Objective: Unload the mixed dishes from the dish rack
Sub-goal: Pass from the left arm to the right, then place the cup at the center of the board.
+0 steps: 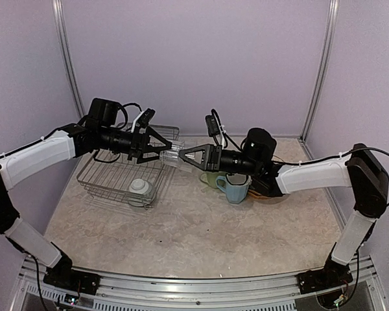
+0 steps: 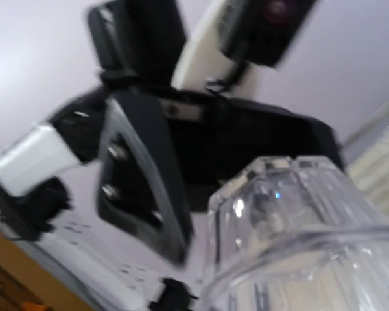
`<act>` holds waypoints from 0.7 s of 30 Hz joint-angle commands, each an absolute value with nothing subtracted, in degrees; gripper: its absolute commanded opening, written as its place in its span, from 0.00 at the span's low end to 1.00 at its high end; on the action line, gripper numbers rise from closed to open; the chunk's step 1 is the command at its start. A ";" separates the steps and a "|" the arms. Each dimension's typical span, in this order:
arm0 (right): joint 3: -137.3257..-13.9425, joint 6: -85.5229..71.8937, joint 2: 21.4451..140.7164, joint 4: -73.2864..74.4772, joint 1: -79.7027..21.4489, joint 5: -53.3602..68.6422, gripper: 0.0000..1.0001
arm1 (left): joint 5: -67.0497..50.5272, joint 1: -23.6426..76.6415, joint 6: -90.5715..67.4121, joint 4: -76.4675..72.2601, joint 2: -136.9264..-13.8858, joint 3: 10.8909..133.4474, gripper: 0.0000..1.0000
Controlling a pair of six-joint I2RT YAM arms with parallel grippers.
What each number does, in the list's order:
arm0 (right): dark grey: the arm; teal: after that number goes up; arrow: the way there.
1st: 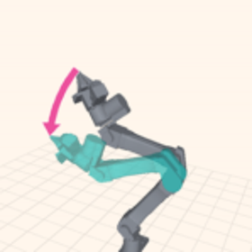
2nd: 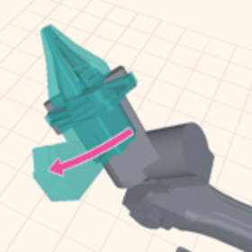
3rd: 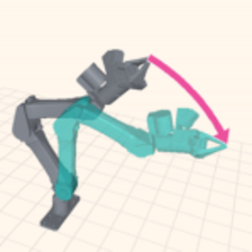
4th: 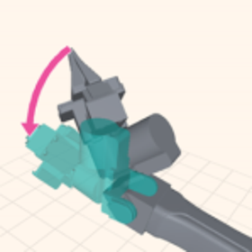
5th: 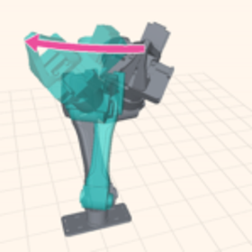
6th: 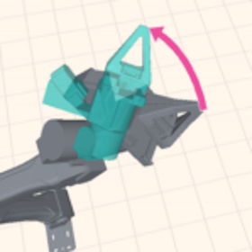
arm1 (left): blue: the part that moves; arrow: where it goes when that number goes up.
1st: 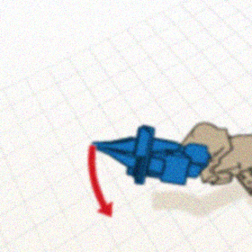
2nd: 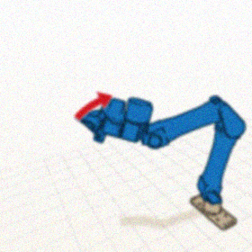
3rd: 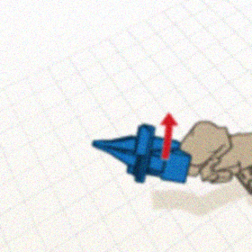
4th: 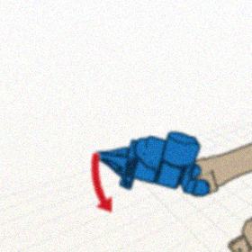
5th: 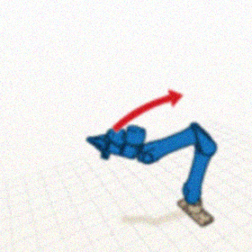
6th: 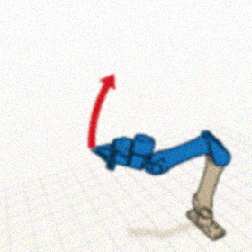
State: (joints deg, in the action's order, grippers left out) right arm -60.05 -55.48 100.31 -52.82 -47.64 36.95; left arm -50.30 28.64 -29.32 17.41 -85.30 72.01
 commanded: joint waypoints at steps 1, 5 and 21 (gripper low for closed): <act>-61.13 -41.95 95.80 -31.83 -47.70 31.27 0.00 | -45.46 25.25 -26.82 21.14 -81.76 72.67 0.89; -64.47 -29.77 93.39 -10.79 -49.12 20.25 0.00 | -44.02 21.12 -26.88 21.55 -79.51 72.51 0.89; -89.29 -11.13 108.01 43.92 -59.32 -10.26 0.00 | -40.18 13.37 -26.89 23.67 -76.50 72.81 0.90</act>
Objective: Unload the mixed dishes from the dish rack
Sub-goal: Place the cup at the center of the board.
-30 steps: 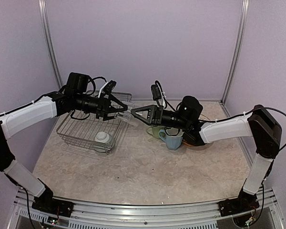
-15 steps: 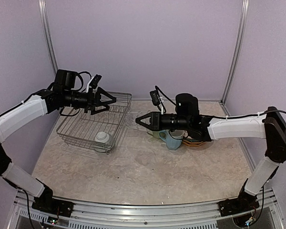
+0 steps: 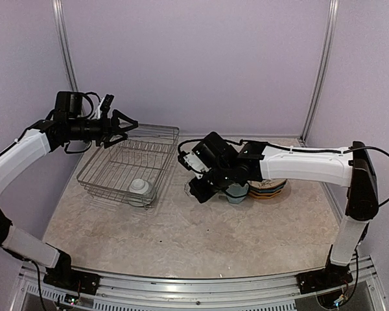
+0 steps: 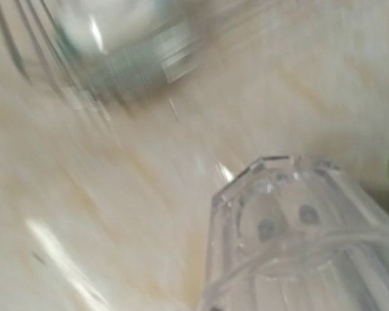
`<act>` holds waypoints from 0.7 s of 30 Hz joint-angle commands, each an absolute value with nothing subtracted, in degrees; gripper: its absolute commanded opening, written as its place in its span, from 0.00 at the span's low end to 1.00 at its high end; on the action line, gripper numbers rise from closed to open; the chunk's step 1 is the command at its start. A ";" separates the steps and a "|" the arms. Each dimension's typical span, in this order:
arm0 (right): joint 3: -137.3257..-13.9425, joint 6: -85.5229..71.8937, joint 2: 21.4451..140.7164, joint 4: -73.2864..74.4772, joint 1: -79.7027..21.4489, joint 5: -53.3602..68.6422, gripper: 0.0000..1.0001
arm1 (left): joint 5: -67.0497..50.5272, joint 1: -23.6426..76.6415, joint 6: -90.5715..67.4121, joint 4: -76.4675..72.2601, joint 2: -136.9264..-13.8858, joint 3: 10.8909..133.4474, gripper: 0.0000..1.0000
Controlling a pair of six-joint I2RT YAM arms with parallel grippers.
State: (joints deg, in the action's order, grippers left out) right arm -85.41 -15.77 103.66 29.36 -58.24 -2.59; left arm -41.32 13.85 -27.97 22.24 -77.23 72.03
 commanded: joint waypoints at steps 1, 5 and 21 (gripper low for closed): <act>-90.55 -10.85 109.18 45.62 -59.33 -11.40 0.00 | -40.05 13.35 -26.89 23.83 -76.58 72.86 0.90; -94.69 -10.54 113.13 50.81 -59.32 -14.91 0.00 | -39.65 13.31 -26.73 24.79 -77.29 73.46 0.91; -94.60 -11.13 118.81 52.40 -59.15 -19.39 0.20 | -31.33 13.57 -23.67 53.87 -101.66 91.03 0.95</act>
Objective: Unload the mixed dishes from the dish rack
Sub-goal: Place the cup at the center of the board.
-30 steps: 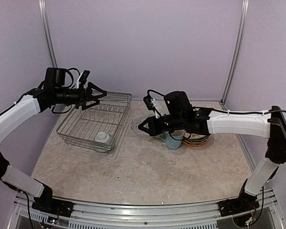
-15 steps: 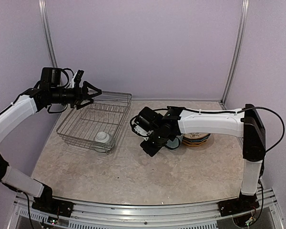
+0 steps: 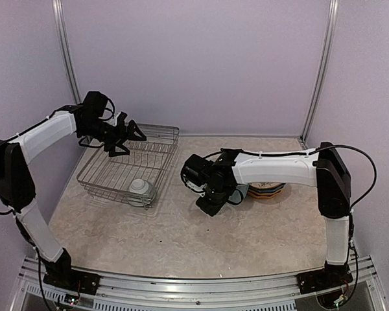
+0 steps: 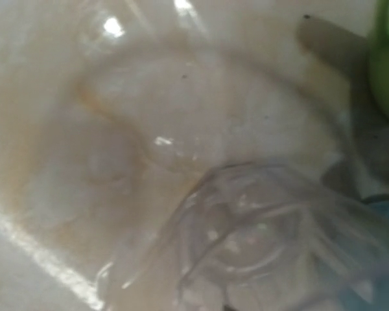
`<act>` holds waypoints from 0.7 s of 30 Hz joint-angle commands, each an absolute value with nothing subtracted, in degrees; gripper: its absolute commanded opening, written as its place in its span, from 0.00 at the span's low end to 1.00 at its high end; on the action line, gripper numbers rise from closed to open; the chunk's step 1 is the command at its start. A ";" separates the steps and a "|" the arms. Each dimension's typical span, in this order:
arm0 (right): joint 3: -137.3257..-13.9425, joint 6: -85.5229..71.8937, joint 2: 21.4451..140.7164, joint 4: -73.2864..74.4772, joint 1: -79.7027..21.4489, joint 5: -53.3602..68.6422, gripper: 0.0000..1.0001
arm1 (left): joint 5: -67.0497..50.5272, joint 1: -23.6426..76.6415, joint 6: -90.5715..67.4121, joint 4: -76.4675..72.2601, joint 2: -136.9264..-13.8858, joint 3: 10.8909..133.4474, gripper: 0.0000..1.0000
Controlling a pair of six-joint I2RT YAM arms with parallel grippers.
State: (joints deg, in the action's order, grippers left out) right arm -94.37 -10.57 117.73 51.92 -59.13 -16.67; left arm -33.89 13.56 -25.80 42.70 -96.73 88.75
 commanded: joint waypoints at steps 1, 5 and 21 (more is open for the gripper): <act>-94.43 -11.28 118.97 52.24 -59.15 -19.61 0.21 | -31.18 13.68 -23.36 54.41 -102.32 91.36 0.95; -94.39 -11.50 118.73 51.48 -59.15 -18.70 0.31 | -26.44 14.56 -20.74 58.03 -103.88 93.15 0.95; -94.44 -10.47 112.59 46.88 -59.17 -18.55 0.73 | -15.95 20.46 -13.80 68.49 -112.49 96.02 0.99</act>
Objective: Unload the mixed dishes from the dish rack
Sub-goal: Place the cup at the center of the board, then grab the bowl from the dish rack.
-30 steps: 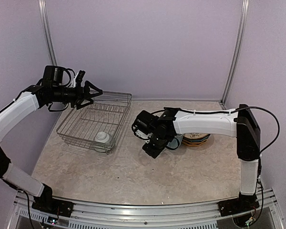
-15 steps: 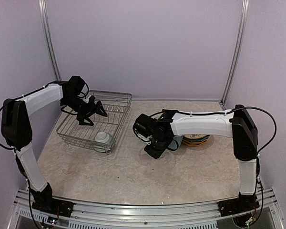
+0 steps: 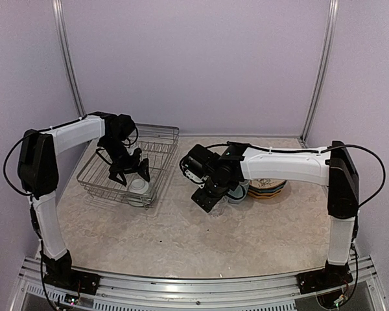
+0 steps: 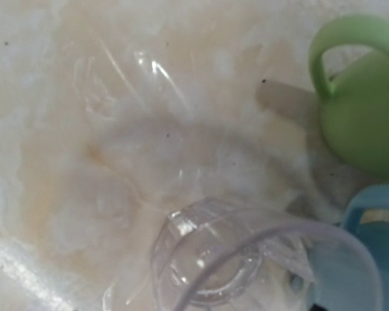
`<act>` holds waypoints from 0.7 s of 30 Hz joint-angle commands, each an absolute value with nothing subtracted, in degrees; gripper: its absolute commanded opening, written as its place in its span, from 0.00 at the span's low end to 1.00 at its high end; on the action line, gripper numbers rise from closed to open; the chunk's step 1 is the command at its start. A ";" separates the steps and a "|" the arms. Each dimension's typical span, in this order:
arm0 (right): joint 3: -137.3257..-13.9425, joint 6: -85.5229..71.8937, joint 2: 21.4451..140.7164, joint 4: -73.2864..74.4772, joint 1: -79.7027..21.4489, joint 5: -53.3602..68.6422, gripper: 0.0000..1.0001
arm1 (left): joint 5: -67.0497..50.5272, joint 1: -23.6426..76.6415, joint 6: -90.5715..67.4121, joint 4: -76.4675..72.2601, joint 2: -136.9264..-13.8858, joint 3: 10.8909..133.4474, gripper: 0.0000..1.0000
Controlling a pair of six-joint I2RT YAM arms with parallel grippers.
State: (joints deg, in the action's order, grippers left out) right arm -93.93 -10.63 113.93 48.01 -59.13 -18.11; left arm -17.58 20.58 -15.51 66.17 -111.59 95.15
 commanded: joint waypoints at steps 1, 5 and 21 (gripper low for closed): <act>-94.66 -10.44 112.75 46.98 -59.15 -18.55 0.74 | -16.35 20.48 -13.84 68.46 -112.57 95.97 0.99; -94.79 -10.42 112.51 46.95 -59.15 -18.98 0.74 | -13.59 20.99 -13.86 69.57 -114.03 96.33 0.92; -92.92 -11.02 111.16 45.17 -59.33 -19.07 0.75 | -6.37 23.38 -14.89 69.84 -116.67 96.95 0.70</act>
State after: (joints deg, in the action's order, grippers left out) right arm -93.91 -10.48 113.62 46.24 -59.13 -18.50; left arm -9.82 23.73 -14.83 69.95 -115.81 96.12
